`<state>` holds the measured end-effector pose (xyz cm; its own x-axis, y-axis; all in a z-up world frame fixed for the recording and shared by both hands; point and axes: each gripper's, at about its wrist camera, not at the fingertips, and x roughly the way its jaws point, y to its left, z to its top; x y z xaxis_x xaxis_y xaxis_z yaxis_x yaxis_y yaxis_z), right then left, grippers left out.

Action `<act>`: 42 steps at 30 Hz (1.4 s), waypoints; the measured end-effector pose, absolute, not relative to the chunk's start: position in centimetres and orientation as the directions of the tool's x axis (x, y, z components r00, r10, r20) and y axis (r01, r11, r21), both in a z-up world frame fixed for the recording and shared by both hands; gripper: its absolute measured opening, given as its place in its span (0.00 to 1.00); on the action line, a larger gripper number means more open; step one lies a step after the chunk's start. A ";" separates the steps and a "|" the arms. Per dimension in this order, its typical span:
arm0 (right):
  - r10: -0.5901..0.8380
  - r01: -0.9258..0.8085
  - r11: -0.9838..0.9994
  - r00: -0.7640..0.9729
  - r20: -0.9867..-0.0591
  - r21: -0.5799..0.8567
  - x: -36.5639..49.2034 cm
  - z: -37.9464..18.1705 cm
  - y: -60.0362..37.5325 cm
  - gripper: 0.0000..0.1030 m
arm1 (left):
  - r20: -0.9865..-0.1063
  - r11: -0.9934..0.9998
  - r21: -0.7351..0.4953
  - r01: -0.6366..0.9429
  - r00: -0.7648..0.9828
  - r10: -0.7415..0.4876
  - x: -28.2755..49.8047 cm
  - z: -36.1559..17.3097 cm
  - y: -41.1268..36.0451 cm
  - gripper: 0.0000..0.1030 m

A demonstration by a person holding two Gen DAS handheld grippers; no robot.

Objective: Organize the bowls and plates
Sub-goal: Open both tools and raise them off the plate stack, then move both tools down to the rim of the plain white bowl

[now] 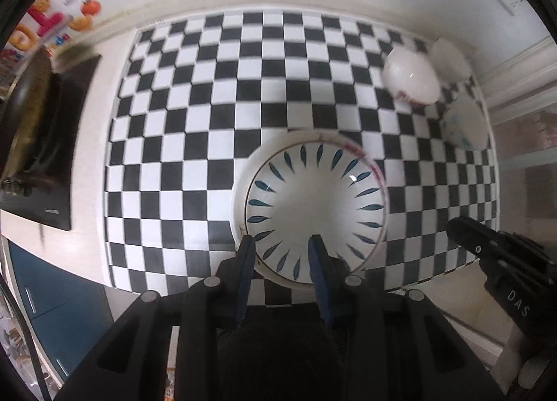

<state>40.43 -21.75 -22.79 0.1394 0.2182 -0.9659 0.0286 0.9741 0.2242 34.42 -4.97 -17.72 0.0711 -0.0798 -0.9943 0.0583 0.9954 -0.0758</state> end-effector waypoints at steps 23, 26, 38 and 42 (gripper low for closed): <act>0.229 0.040 0.969 0.236 -0.945 0.244 34.2 -13.4 -20.5 0.48 | -0.962 0.985 -0.143 0.100 0.221 -0.162 29.7 -10.2 -4.4 0.34; 0.245 0.078 0.958 0.274 -0.930 0.275 33.9 -13.3 -20.6 0.64 | -0.953 0.980 -0.151 0.126 0.245 -0.178 30.7 -10.2 -4.3 0.37; 0.277 0.160 0.904 0.489 -0.827 0.397 37.4 -15.3 -27.5 0.84 | -0.919 0.975 -0.163 0.151 0.335 -0.206 38.9 -12.3 -8.2 0.42; 0.232 0.201 0.917 0.432 -0.872 0.344 42.5 -17.8 -31.8 0.84 | -0.928 0.964 -0.213 0.159 0.276 -0.251 43.2 -15.2 -11.1 0.42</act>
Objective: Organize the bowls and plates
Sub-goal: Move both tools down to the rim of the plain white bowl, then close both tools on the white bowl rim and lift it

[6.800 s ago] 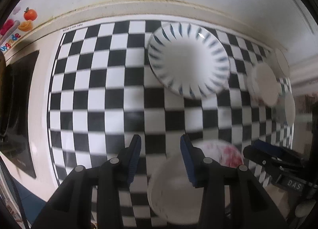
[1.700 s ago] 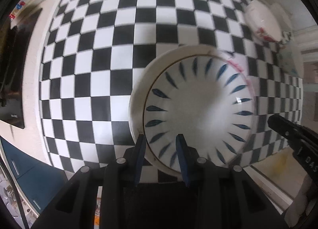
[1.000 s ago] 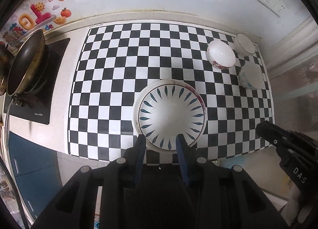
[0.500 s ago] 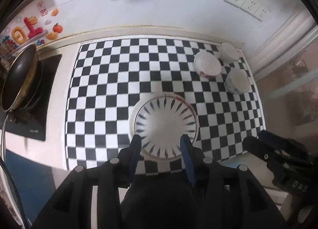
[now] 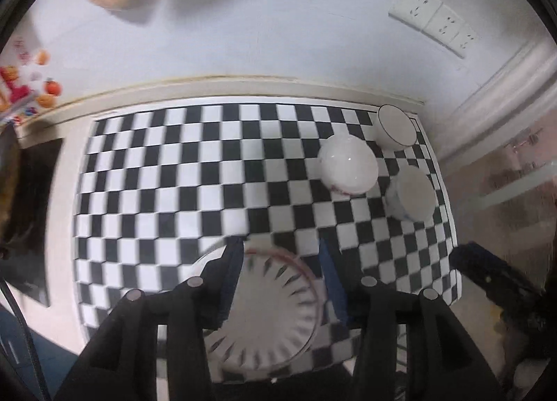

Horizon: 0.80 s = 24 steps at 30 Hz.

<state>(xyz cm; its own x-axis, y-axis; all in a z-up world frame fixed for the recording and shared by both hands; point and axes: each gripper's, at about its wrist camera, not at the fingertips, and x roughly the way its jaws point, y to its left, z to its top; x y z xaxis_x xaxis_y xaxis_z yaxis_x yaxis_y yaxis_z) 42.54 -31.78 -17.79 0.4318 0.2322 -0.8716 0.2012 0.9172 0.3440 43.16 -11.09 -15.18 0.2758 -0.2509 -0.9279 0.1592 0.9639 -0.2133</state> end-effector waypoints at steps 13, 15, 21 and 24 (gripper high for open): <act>0.194 0.053 0.978 0.098 -0.976 0.200 63.7 -31.8 -39.0 0.61 | -0.958 0.958 -0.286 -0.016 0.006 -0.286 56.0 -28.9 -20.1 0.41; 0.191 0.031 0.981 0.051 -0.980 0.193 65.7 -34.0 -39.1 0.56 | -0.959 0.959 -0.281 -0.022 -0.021 -0.282 57.0 -30.6 -21.0 0.41; 0.177 0.006 0.984 -0.061 -0.982 0.176 68.5 -38.7 -39.3 0.26 | -0.963 0.966 -0.255 -0.026 -0.085 -0.257 58.3 -33.8 -22.6 0.23; 0.190 0.012 0.982 -0.086 -0.978 0.190 68.8 -39.9 -39.6 0.10 | -0.962 0.966 -0.257 -0.031 -0.084 -0.258 58.1 -34.2 -22.7 0.18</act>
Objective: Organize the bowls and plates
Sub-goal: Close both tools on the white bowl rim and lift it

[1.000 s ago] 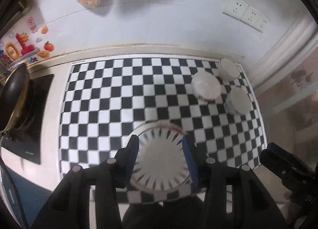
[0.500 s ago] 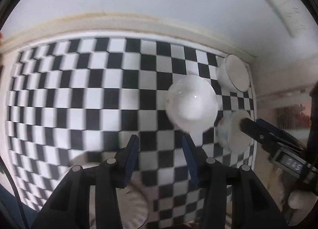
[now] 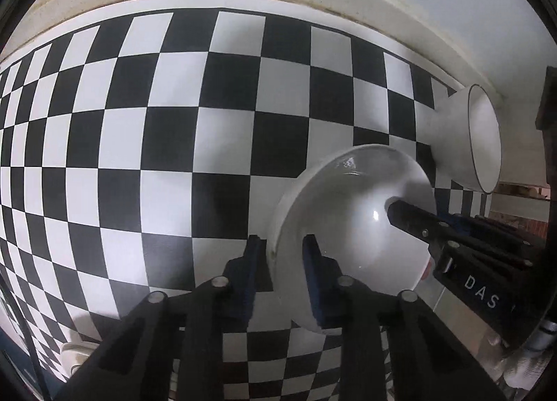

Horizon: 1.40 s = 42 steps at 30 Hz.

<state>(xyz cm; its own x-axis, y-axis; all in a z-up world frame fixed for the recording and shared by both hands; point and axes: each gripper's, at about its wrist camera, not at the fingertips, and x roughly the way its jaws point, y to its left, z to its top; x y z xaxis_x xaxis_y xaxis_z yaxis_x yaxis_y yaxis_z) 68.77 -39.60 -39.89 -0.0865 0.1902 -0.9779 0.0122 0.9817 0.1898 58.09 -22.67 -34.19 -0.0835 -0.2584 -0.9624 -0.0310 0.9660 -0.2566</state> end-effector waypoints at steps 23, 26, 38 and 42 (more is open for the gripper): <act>0.242 0.037 0.969 0.057 -0.969 0.244 57.6 -30.9 -40.6 0.08 | -0.962 0.953 -0.275 0.131 -0.031 -0.273 48.9 -23.3 -23.8 0.18; 0.263 0.067 0.962 0.056 -0.963 0.266 52.5 -30.5 -40.4 0.08 | -0.965 0.948 -0.263 0.177 -0.043 -0.260 46.5 -23.5 -24.1 0.18; 0.316 0.174 0.936 -0.044 -0.948 0.304 42.7 -38.3 -41.5 0.08 | -0.962 0.954 -0.221 0.201 -0.207 -0.179 40.8 -31.8 -25.9 0.18; 0.303 0.178 0.940 -0.048 -0.952 0.290 41.8 -39.7 -42.1 0.08 | -0.964 0.957 -0.205 0.207 -0.211 -0.161 40.5 -32.9 -26.6 0.18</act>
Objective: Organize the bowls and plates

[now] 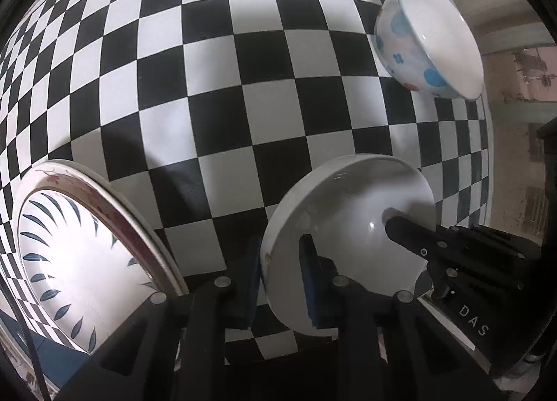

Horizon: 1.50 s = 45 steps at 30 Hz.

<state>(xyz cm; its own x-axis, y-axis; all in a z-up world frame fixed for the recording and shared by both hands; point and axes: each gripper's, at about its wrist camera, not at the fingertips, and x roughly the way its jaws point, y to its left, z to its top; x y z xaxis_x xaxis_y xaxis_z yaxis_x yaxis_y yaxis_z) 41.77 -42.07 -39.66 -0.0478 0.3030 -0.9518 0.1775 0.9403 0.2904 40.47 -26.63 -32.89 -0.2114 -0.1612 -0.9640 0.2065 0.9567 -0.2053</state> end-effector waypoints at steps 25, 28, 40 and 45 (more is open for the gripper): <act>0.335 0.194 0.928 -0.063 -0.940 0.318 42.2 -40.4 -42.9 0.10 | -0.969 0.964 -0.192 0.182 -0.188 -0.157 39.8 -32.4 -27.6 0.22; 0.360 0.221 0.913 -0.046 -0.932 0.342 41.5 -39.4 -44.2 0.09 | -0.973 0.966 -0.200 0.164 -0.150 -0.176 40.0 -29.9 -26.9 0.22; 0.372 0.283 0.858 0.231 -0.899 0.428 45.6 -28.5 -52.6 0.61 | -0.977 0.966 -0.125 0.228 0.142 -0.160 48.6 -21.5 -30.3 0.35; 0.323 0.334 0.847 0.293 -0.900 0.413 52.7 -28.8 -55.9 0.61 | -0.976 0.963 -0.155 0.221 0.117 -0.184 56.6 -23.2 -33.4 0.35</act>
<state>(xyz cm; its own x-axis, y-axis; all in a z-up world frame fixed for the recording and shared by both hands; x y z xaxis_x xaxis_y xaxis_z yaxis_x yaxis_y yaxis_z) 52.67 -55.94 -28.76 0.2932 0.3227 -0.8999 0.3344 0.8472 0.4127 56.58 -33.40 -23.19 0.1167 -0.1842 -0.9759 0.2212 0.9628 -0.1553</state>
